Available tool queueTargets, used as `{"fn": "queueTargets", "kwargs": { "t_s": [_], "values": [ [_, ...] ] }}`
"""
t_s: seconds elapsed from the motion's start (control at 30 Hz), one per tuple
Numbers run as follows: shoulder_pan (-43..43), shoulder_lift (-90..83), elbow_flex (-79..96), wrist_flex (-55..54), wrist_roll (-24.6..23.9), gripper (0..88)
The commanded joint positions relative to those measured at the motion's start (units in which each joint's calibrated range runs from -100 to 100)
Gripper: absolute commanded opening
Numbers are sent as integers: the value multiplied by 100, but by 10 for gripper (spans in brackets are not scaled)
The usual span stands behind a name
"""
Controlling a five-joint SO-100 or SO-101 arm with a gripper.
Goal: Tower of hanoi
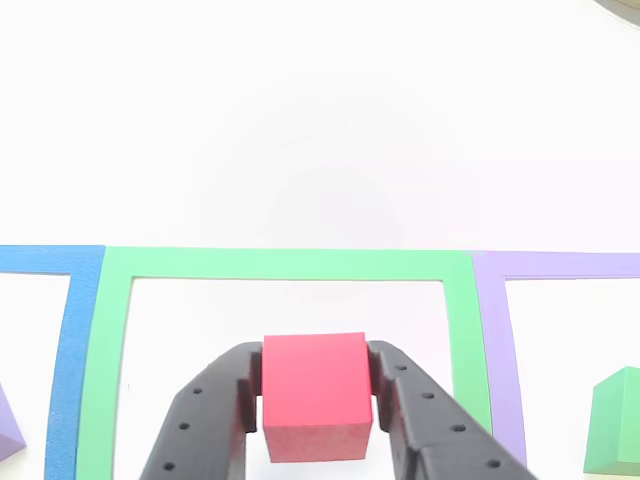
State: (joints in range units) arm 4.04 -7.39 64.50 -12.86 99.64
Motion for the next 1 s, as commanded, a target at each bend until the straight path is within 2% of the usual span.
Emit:
{"fn": "queueTargets", "kwargs": {
  "t_s": [0.0,0.13,0.3,0.97],
  "values": [
    [56,363,214,-1176,36,27],
    [66,759,450,-2002,36,25],
    [143,1074,568,-2512,36,26],
    [239,1542,914,-3241,36,47]
  ]
}}
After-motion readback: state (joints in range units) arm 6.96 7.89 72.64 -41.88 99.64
